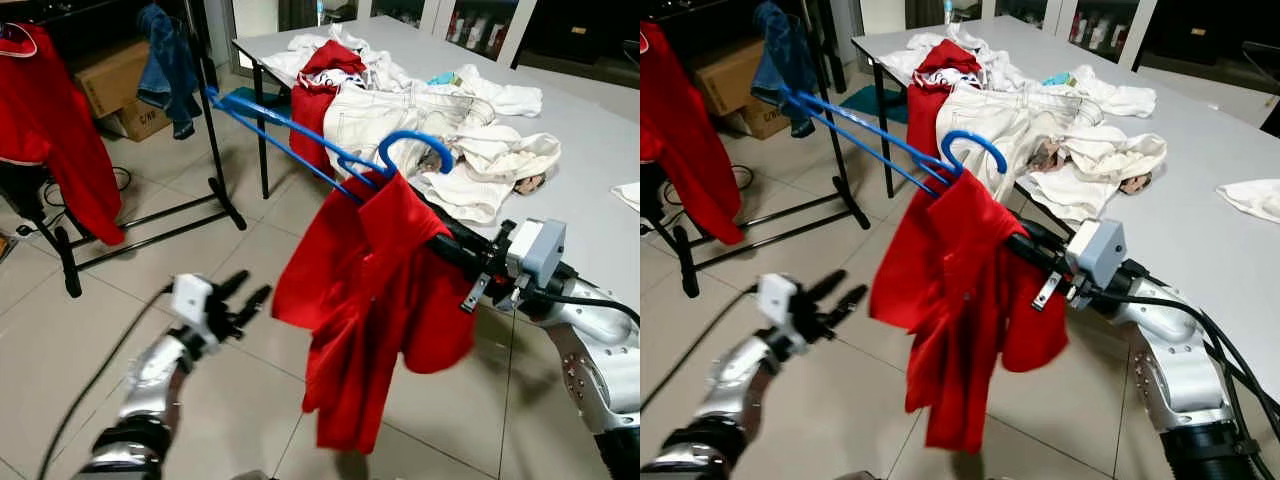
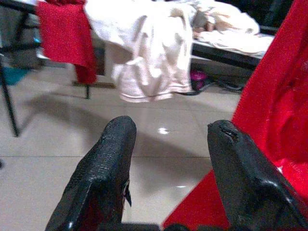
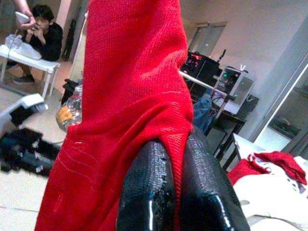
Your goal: Hang hanger
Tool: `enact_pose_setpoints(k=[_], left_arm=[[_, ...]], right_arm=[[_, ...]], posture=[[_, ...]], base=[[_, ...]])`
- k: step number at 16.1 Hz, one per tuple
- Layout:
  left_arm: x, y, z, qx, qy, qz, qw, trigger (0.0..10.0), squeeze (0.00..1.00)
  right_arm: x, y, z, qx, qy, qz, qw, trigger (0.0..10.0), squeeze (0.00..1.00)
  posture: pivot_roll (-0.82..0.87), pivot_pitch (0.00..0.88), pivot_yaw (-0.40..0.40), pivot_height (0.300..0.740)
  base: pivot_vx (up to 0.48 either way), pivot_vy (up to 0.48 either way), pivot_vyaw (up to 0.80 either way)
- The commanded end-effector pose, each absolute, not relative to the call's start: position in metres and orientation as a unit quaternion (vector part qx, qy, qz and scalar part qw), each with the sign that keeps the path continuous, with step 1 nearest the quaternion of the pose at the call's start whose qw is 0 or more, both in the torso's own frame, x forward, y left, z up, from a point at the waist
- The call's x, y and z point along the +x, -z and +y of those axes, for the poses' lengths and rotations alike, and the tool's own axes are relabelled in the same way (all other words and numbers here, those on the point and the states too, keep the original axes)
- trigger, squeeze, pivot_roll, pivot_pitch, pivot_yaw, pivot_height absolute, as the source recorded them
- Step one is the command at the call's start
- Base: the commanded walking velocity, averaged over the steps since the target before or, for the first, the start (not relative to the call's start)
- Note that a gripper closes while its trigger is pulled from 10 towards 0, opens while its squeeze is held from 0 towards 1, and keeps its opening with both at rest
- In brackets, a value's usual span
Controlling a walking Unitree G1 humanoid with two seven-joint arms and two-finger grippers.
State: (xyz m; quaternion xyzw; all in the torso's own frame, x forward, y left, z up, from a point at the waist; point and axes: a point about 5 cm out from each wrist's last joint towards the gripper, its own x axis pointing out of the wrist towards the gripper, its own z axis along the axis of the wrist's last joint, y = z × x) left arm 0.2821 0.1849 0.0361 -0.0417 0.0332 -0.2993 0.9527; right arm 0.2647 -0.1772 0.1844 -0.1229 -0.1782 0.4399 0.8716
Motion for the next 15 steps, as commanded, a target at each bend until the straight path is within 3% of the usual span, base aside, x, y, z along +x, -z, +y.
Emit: enact_pose_setpoints(k=[1,6,15], left_arm=[[0.284,-0.036,0.182,-0.049,0.306,0.04,0.95,10.0,0.0],[0.271,-0.02,0.162,-0.074,0.337,0.071,0.936,10.0,0.0],[0.268,-0.015,0.173,-0.057,0.315,0.09,0.943,10.0,0.0]], right_arm=[[0.263,-0.191,-0.174,-0.117,-0.441,-0.193,0.869,0.0,0.0],[0.265,-0.194,-0.166,-0.11,-0.431,-0.2,0.873,0.0,0.0],[0.264,-0.201,-0.161,-0.106,-0.433,-0.21,0.87,0.0,0.0]], posture=[[-0.06,0.0,0.018,0.74],[-0.06,0.0,0.026,0.74],[-0.06,0.0,0.026,0.74]], base=[[0.0,0.0,0.0],[0.0,0.0,0.0],[0.0,0.0,0.0]])
